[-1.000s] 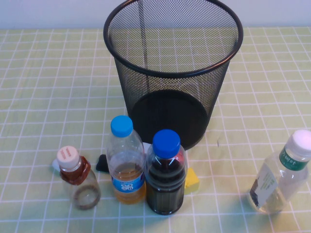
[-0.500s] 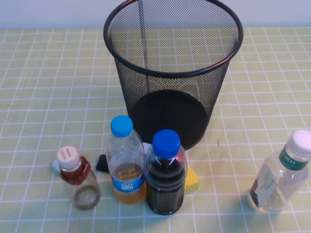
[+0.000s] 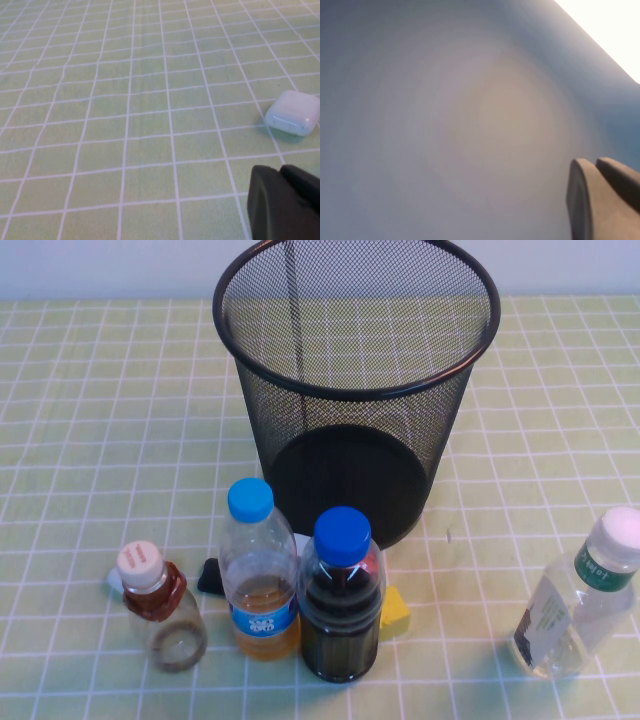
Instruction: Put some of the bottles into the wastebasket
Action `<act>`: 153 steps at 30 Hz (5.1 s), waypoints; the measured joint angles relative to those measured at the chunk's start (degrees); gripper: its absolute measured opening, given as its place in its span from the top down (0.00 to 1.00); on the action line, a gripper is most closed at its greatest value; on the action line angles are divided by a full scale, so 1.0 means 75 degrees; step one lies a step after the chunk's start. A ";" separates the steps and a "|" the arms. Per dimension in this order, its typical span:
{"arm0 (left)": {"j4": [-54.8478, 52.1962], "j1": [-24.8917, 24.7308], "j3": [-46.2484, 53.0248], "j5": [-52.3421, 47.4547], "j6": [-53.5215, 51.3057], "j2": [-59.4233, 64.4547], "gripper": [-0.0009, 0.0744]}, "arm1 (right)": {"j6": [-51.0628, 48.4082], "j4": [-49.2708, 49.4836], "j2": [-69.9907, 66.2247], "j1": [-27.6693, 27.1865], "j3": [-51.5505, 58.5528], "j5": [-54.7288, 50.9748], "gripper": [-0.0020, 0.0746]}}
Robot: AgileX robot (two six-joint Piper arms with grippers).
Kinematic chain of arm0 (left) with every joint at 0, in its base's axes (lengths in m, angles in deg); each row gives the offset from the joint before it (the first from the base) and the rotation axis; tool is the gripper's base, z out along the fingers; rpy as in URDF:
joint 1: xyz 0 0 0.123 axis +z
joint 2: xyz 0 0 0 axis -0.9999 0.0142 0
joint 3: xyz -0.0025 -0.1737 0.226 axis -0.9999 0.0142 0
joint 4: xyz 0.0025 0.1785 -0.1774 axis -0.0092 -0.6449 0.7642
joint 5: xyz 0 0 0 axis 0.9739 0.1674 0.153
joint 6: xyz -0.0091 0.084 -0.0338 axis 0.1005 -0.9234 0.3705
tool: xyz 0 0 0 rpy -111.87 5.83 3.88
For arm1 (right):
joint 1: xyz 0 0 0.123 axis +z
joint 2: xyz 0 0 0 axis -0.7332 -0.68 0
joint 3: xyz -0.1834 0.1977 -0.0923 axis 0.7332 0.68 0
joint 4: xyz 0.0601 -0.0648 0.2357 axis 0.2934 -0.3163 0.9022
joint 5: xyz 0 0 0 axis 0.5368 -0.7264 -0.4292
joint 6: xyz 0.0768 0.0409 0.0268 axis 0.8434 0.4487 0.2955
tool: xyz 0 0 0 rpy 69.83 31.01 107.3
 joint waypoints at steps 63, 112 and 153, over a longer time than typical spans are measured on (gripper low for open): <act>0.0000 0.0000 0.0000 0.0000 0.0000 0.0000 0.99 | -0.0506 -0.0889 -0.9142 0.3637 -0.5244 -0.9809 0.12; 0.0000 0.0000 0.0000 0.0000 0.0000 0.0000 0.99 | 0.0099 -0.2055 -0.8719 0.3637 -0.5444 -0.9867 0.67; 0.0000 0.0000 0.0000 0.0000 0.0000 0.0000 0.99 | -0.3411 0.1354 -1.1978 0.3665 -1.0129 -0.6709 0.67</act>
